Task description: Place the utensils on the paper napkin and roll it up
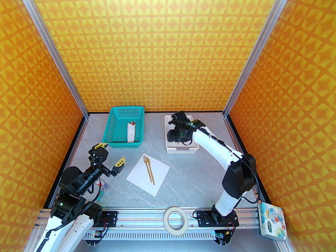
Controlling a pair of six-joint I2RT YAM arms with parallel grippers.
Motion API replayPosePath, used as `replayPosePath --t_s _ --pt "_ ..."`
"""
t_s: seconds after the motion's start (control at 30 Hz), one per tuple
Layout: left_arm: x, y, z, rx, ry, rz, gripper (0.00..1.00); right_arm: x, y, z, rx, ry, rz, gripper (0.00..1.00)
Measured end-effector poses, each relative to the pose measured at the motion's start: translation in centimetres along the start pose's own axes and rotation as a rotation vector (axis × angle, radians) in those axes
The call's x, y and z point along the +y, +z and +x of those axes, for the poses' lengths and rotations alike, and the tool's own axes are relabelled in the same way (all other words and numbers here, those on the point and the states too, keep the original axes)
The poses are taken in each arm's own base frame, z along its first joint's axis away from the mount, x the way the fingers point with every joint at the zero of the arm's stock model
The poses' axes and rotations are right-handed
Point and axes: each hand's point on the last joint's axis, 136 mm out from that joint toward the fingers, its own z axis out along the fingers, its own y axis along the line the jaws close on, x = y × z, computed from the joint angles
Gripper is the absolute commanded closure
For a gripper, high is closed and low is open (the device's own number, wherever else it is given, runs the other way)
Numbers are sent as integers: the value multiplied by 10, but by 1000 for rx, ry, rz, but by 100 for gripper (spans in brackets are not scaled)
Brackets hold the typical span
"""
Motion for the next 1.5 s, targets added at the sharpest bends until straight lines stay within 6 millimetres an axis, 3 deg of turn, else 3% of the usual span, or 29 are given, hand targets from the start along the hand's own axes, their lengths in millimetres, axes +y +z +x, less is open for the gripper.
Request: replayPosePath --t_s 0.53,0.9,1.13,1.5 --pt "0 0 1 3 18 1 1 -65 99 -38 94 129 102 49" --pt "0 0 2 8 28 2 1 -83 148 -38 167 158 134 56" --pt "-1 0 4 17 33 4 1 -88 166 -35 203 152 159 58" --pt "-1 0 5 20 36 5 1 -90 171 -32 232 138 173 61"
